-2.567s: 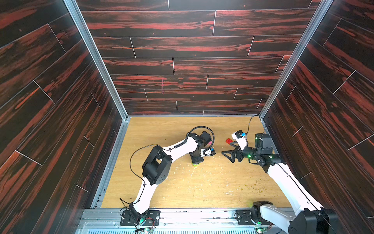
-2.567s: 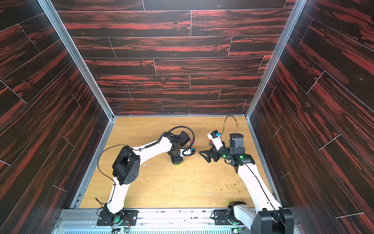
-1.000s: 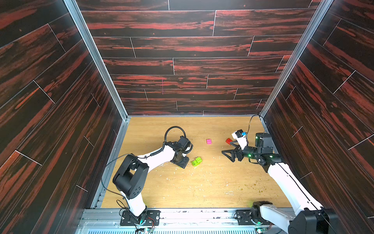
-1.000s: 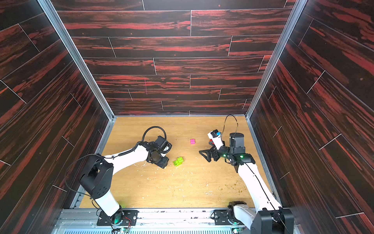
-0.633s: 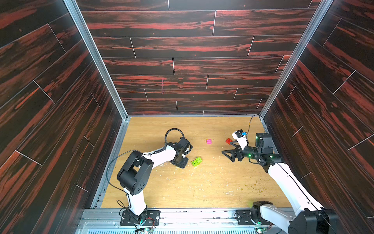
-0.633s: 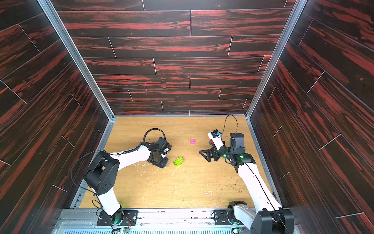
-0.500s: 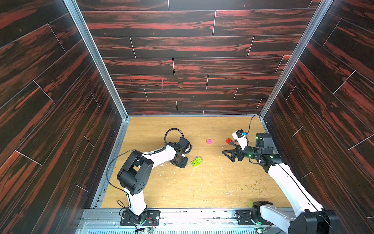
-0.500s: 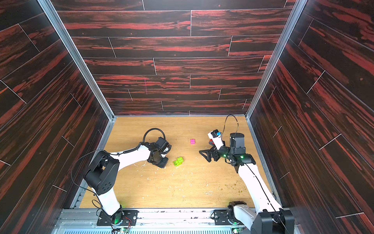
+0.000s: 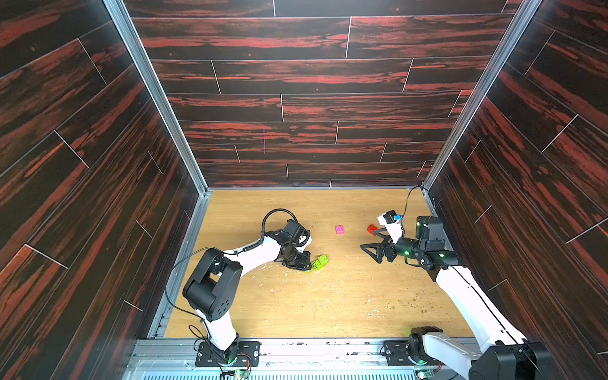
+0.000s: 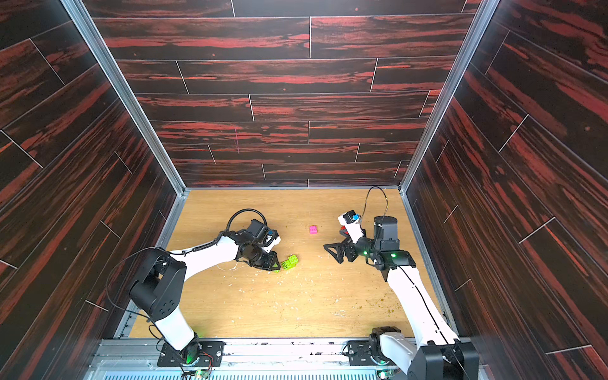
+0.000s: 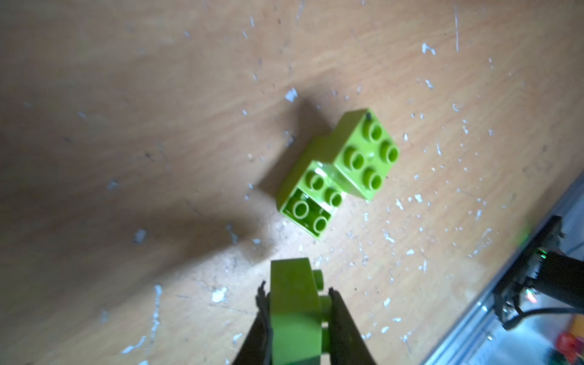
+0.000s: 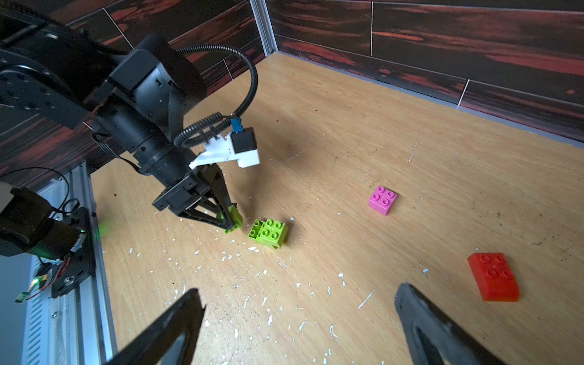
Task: Assemble the letter s with lego
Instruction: Adjust the lego brick at the center of the board.
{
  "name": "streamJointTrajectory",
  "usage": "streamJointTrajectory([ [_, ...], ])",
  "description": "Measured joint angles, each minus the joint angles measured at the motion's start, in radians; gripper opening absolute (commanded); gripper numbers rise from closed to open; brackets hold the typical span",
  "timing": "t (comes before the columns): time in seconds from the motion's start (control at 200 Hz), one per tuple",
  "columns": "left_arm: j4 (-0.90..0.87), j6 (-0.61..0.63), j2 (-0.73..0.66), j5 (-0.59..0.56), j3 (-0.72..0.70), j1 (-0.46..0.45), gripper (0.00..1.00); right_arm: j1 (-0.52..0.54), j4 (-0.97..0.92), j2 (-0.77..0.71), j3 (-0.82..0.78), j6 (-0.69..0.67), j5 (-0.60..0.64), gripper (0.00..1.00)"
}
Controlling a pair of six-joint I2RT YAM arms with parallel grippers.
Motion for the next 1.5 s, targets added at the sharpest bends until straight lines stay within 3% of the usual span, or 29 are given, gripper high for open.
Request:
streamJointTrajectory([
  [0.271, 0.019, -0.003, 0.057, 0.051, -0.023, 0.008, 0.26, 0.000, 0.000, -0.004, 0.000, 0.006, -0.002, 0.98],
  [0.832, 0.023, 0.022, 0.068, 0.071, -0.037, 0.071, 0.56, 0.000, 0.003, -0.010, 0.000, 0.008, -0.006, 0.98],
  [1.207, -0.165, 0.081, 0.064, -0.180, 0.079, 0.061, 0.72, 0.000, 0.003, -0.009, 0.000, 0.008, -0.005, 0.99],
  [1.328, -0.208, 0.099, 0.064, -0.266, 0.093, 0.053, 0.72, 0.000, 0.003, -0.009, 0.000, 0.007, -0.006, 0.98],
  [1.503, -0.246, 0.137, 0.068, -0.350, 0.106, 0.051, 0.51, 0.000, 0.004, -0.009, 0.000, 0.007, -0.006, 0.98],
])
